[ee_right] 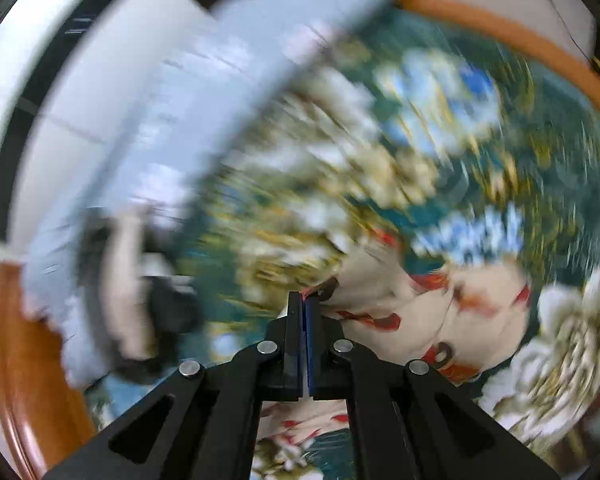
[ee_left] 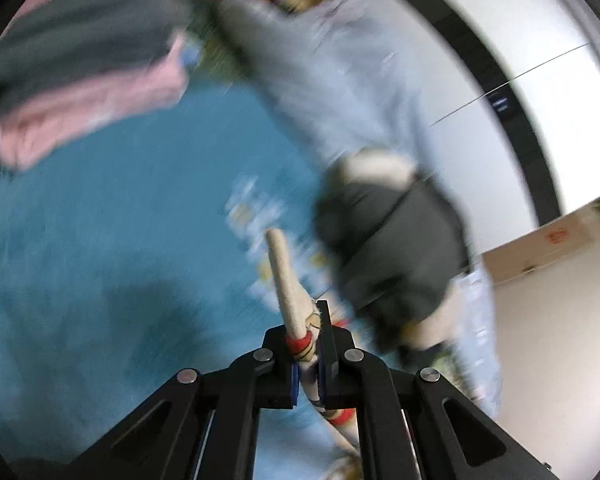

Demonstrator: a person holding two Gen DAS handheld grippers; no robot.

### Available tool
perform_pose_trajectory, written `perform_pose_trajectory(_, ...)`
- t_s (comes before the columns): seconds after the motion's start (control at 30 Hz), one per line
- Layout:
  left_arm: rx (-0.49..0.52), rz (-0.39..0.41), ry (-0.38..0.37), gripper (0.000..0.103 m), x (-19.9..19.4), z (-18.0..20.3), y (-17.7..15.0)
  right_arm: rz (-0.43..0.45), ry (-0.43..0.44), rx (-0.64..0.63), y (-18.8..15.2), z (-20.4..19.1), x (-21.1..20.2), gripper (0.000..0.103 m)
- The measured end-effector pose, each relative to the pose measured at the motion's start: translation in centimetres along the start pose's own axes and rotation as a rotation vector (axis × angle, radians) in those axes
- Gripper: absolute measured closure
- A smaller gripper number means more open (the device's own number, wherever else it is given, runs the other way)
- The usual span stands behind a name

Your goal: Fold clothes

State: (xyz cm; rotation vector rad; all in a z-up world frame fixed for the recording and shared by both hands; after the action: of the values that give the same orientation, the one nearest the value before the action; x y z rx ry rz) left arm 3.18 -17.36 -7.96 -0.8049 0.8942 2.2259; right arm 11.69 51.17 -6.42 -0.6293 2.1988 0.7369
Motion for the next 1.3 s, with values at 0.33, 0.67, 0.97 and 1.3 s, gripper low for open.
perform_pose_trajectory(0.33, -0.145, -0.170, 0.299, 0.096, 1.9, -9.9, -3.8, -0.315, -0.122, -0.003, -13.4, 9.2, 0.3, 0.102)
perform_pose_trajectory(0.67, -0.256, -0.203, 0.361, 0.096, 1.9, -12.4, -4.9, -0.508, -0.239, 0.111, -19.9, 17.5, 2.1, 0.102)
perform_pose_trajectory(0.97, -0.407, -0.073, 0.316, 0.049, 0.1, -14.4, -3.5, -0.442, -0.240, 0.002, -13.9, 14.1, -0.1, 0.089)
perform_pose_trajectory(1.3, -0.137, -0.194, 0.263, 0.046, 3.9, -8.7, -4.9, -0.191, -0.188, -0.141, -3.5, 10.9, 2.3, 0.054)
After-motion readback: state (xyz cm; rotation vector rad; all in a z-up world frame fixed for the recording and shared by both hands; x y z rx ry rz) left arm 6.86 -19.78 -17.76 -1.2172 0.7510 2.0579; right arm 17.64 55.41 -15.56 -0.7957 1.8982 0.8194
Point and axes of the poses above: each gripper's, at about its wrist camera, not at the fingertips, and x roughly the way its jaws point, z to its right, y to its top, the point moved 6 cm from there along x, roughly the way its jaws point, and after that the axes turned 8 degrees about y, right-handed, at the moved point
